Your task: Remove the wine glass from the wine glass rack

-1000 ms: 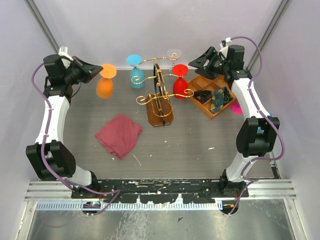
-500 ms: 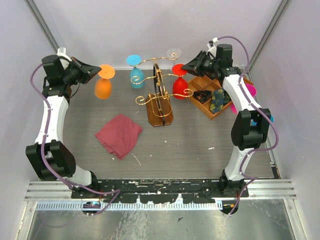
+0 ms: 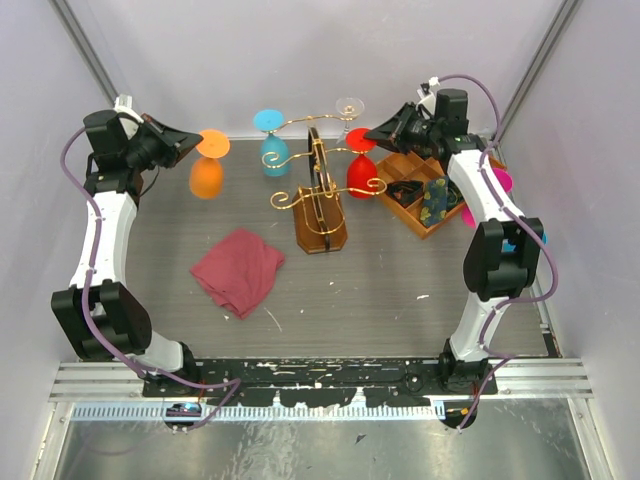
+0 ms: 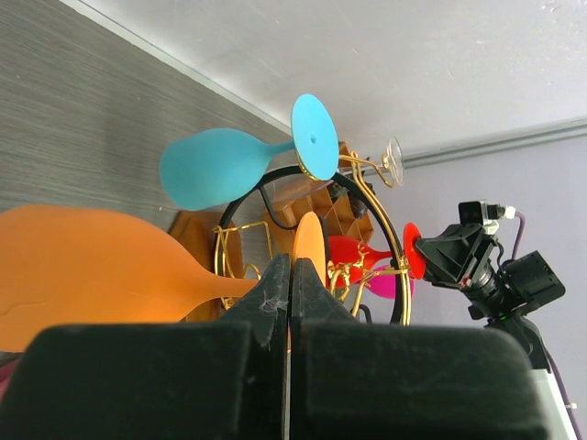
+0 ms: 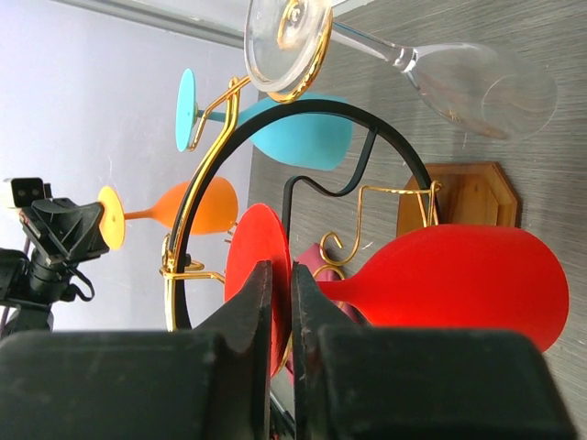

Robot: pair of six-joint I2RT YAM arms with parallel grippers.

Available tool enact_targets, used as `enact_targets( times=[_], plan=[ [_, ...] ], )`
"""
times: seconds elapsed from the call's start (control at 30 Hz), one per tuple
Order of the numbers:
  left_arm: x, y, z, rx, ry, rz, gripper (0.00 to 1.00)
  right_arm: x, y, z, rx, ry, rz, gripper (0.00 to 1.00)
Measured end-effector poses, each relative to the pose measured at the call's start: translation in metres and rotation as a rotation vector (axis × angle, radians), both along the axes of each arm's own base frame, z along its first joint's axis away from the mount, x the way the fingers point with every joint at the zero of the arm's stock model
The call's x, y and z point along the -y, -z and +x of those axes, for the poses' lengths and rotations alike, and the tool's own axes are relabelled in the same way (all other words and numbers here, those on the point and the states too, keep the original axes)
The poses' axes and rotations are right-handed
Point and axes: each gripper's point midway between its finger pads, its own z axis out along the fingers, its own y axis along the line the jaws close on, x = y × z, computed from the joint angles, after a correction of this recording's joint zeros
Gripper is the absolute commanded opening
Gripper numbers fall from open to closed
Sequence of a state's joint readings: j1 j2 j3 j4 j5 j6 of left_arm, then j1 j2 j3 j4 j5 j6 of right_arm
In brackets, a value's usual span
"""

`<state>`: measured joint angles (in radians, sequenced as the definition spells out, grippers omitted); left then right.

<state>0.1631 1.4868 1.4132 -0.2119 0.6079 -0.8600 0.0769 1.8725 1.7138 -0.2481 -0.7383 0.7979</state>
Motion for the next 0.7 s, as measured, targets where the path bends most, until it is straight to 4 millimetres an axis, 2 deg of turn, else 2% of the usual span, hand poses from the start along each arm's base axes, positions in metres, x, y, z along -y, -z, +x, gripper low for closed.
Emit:
enact_targets(
  times=[0.2,0.33,0.4,0.5,0.6,0.7],
  plan=[
    [0.001,0.000,-0.001,-0.003,0.004,-0.002,0.00,0.007,0.005,0.002,-0.011,0.020,-0.002,0.32],
    [0.001,0.000,-0.001,-0.003,0.004,-0.002,0.00,0.015,-0.001,0.003,0.009,0.043,-0.007,0.36],
    [0.001,0.000,-0.001,-0.003,0.005,-0.002,0.00,0.019,-0.005,0.003,0.021,0.052,-0.008,0.33],
    [0.001,0.000,-0.001,-0.003,0.006,-0.003,0.00,0.023,-0.012,0.001,0.041,0.060,-0.008,0.15],
    [0.001,0.000,-0.001,-0.004,0.006,-0.003,0.00,0.024,-0.016,0.000,0.058,0.059,-0.004,0.04],
    [0.001,0.000,-0.001,-0.004,0.007,-0.004,0.00,0.023,-0.018,-0.001,0.068,0.049,0.005,0.01]
  ],
)
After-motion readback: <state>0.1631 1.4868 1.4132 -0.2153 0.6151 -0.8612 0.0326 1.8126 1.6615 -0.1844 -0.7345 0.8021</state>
